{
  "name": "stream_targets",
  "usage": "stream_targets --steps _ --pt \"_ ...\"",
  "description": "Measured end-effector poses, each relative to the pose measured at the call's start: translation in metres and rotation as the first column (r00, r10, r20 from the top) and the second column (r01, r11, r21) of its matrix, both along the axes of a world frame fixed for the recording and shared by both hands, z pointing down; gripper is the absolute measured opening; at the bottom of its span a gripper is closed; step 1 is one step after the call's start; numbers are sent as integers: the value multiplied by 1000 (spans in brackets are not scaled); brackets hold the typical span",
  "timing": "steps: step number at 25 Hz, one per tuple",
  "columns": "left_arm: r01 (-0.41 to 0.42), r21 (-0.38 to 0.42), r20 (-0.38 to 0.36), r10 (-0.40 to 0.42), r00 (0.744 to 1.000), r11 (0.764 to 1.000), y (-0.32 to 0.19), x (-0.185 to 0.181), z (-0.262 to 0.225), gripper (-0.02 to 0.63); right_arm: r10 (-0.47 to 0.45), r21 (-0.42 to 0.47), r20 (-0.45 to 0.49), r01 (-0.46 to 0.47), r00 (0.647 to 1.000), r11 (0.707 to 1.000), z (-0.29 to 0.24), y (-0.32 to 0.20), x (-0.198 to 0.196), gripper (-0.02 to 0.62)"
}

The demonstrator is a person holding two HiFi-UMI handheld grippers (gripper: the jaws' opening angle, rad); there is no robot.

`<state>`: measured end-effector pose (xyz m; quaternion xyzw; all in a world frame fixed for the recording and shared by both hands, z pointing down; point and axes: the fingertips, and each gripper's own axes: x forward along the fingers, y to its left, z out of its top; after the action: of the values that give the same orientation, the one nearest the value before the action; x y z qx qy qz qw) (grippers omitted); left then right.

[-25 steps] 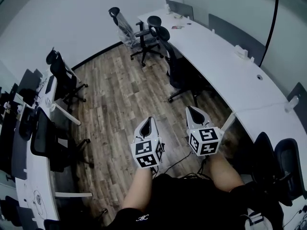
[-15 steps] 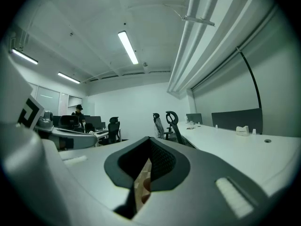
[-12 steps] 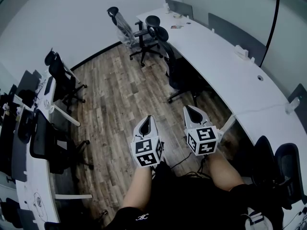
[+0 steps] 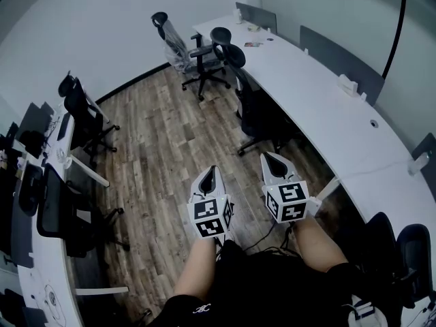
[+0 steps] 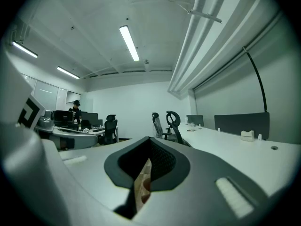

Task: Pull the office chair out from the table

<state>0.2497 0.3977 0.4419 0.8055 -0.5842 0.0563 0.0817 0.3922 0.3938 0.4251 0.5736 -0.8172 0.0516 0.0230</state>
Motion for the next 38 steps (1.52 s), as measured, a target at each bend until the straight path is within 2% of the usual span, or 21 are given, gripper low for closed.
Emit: stream_targets --steps 6,11,23,28,38 --pt "-16 9 6 16 1000 1000 -93 -35 -8 5 20 -2 4 -20 1000 1000 -4 -88 -33 9" --pt "-32 20 3 32 999 999 -145 -65 -10 5 34 -1 -17 -34 999 999 -3 -137 -65 9" --pt "-79 11 -5 79 997 997 -284 -164 -14 5 106 -11 -38 -106 994 994 -4 -271 -155 9" --pt "-88 -5 -25 87 996 996 -324 -188 -9 5 135 -28 -44 -137 990 990 3 -308 -168 9" --pt "-93 -43 -2 93 996 995 -397 -205 11 5 168 -60 -52 -171 984 983 20 -387 -170 9"
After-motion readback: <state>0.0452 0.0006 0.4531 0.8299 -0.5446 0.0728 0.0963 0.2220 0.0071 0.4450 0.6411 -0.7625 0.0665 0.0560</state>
